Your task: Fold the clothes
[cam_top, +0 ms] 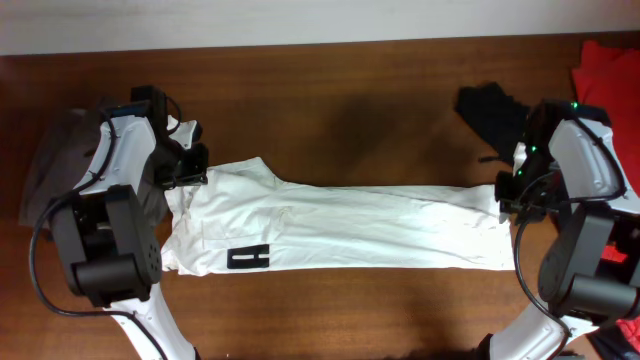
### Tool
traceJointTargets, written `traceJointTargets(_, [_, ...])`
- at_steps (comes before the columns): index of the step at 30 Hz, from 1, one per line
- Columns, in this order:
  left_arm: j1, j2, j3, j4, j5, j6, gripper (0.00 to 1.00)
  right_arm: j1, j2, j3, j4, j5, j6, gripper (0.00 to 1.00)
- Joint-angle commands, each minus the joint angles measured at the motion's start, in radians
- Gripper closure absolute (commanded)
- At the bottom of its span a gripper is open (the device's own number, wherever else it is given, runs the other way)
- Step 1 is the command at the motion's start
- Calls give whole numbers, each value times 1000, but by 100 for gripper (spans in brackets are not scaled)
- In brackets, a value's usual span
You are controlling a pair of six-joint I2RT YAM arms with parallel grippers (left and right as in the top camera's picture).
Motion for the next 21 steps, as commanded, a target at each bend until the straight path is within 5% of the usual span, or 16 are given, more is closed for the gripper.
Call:
traceJointTargets(1, [0,-31,0,-7,1,12,100,-3,-26,-53,30,-5,5,69])
traceJointTargets(16, [0,-31,0,2,1,12,100,-3,-26,-215,255,-140,3,71])
traceJointTargets(20, [0,-31,0,3,1,11,100,-3,-26,-215,260,-136,4,96])
traceJointTargets(21, [0,-31,0,3,1,11,100,-3,-26,-215,259,-135,4,96])
